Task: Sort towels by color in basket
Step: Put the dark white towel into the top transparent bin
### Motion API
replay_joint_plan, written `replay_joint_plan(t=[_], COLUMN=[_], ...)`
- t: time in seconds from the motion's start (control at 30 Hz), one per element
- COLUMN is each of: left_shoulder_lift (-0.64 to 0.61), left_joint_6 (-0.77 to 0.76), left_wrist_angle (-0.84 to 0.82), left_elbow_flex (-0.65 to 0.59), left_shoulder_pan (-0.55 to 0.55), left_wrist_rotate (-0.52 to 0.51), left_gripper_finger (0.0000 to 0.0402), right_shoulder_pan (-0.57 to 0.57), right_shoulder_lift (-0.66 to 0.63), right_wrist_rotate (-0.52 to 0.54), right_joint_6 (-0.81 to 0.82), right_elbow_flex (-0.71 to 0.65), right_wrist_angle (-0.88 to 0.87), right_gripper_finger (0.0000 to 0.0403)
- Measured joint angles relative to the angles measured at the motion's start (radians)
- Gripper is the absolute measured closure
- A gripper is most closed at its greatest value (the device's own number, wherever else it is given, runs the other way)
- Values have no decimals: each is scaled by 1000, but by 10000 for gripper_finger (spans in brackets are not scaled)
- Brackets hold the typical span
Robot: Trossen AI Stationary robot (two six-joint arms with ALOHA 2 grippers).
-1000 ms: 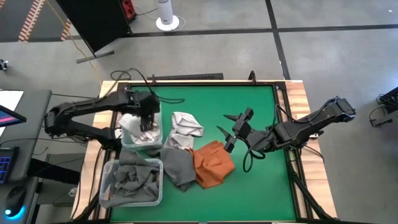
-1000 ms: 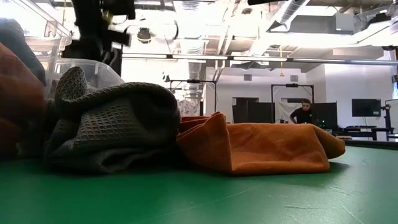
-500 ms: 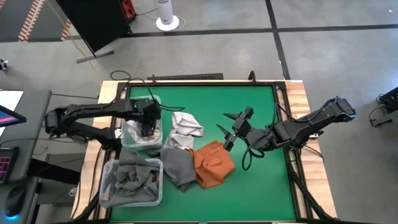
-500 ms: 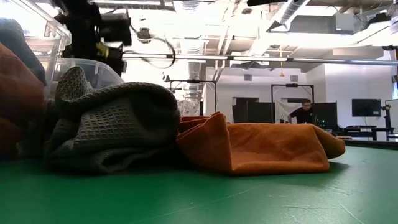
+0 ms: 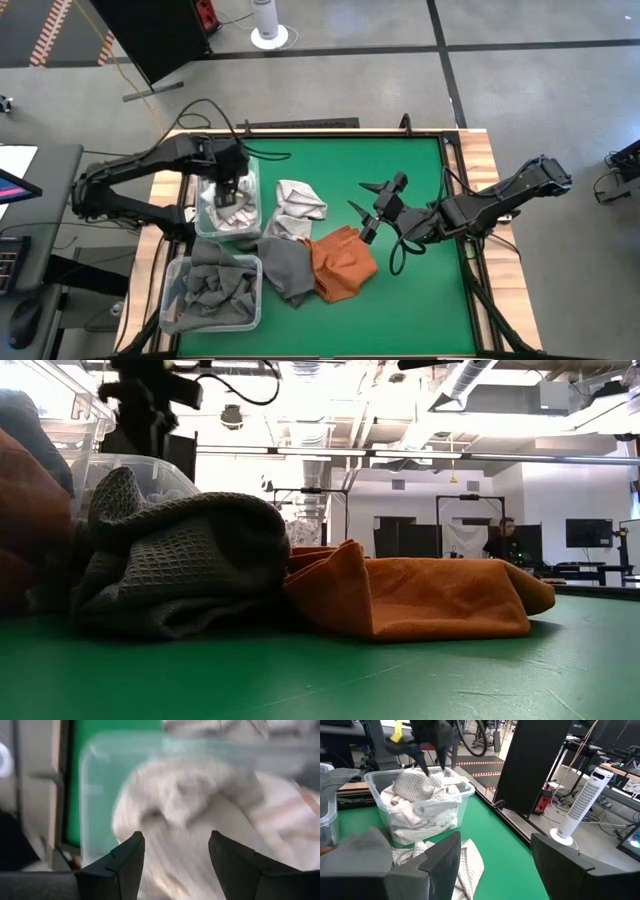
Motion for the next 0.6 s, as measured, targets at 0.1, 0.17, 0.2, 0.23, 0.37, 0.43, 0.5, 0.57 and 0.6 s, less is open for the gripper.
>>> replay_joint_plan(t=[0.1,0.17,0.2,0.23,0.37,0.43,0.5,0.57,0.6], left_shoulder_lift=[-1,-1,-1,-1,5,16,34,59,72], left_joint_6=[-59,-95,-106,-112,-107,-87,-68,-51,-40], left_wrist_angle=[-113,-151,-152,-141,-45,19,89,142,161], left_elbow_flex=[19,5,-15,-42,-194,-285,-369,-433,-453], left_shoulder_pan=[0,0,0,0,7,22,49,73,82], left_wrist_rotate=[23,39,40,40,40,34,30,30,31], left_gripper_finger=[191,191,191,191,191,191,191,191,191], right_shoulder_pan=[0,-1,-1,-1,0,6,6,6,6], right_shoulder_lift=[0,0,0,0,0,0,0,0,0], right_wrist_rotate=[0,0,0,0,0,0,0,0,0], right_joint_6=[0,0,0,0,0,0,0,-1,-2], right_elbow_flex=[0,0,0,0,0,0,0,0,0], right_wrist_angle=[0,1,2,2,5,5,5,5,6], right_gripper_finger=[133,133,133,133,133,133,133,133,133])
